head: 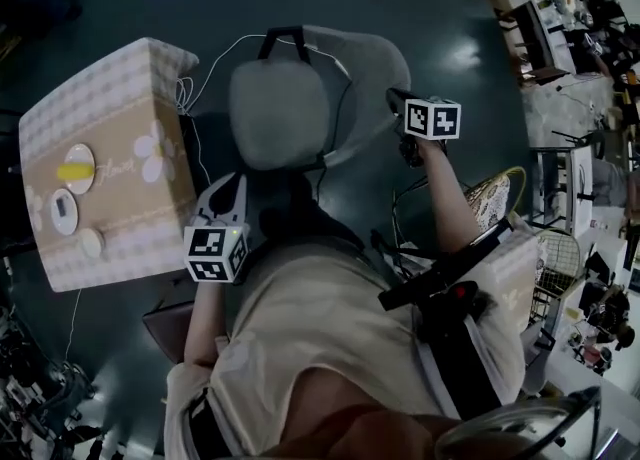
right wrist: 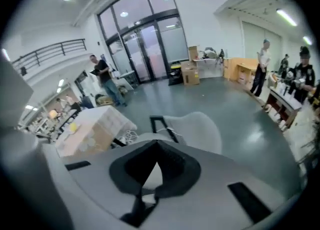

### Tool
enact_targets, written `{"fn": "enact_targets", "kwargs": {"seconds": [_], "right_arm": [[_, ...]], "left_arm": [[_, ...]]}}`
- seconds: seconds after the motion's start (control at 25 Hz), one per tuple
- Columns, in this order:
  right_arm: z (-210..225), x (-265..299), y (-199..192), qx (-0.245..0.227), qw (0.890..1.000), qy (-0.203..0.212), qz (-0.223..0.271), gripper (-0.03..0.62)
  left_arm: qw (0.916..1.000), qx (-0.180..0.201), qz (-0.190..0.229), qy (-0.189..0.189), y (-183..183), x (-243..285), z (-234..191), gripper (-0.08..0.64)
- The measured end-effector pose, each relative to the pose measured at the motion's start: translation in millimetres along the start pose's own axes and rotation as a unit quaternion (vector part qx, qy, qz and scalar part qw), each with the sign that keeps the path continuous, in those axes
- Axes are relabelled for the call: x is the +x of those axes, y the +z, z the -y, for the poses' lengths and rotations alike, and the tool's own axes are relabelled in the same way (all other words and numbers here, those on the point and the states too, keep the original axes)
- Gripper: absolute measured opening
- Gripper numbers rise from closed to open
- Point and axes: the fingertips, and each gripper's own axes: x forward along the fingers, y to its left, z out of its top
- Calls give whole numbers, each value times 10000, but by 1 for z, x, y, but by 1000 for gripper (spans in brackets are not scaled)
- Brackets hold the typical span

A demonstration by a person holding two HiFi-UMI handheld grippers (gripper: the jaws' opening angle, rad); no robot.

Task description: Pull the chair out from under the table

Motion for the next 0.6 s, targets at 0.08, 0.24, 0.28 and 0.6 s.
{"fn": "enact_targets", "kwargs": {"seconds": [0.08, 0.24, 0.28, 0.6], "right_arm": [[-78, -23, -10, -152, 9962, 849, 114, 11], [-232, -65, -54, -218, 9697, 2430, 136, 11], [-262, -71, -63, -191, 9615, 2737, 120, 11], [-360, -120, -98, 41, 9190, 3942, 103, 11]], "left_arm": [[9999, -15, 112, -76, -1, -11, 2, 8], [9988, -197, 395, -228, -6, -34, -1, 8], [9982, -280, 473, -245, -6, -38, -4, 8], [9951, -427, 512, -736, -24, -52, 17, 8]]}}
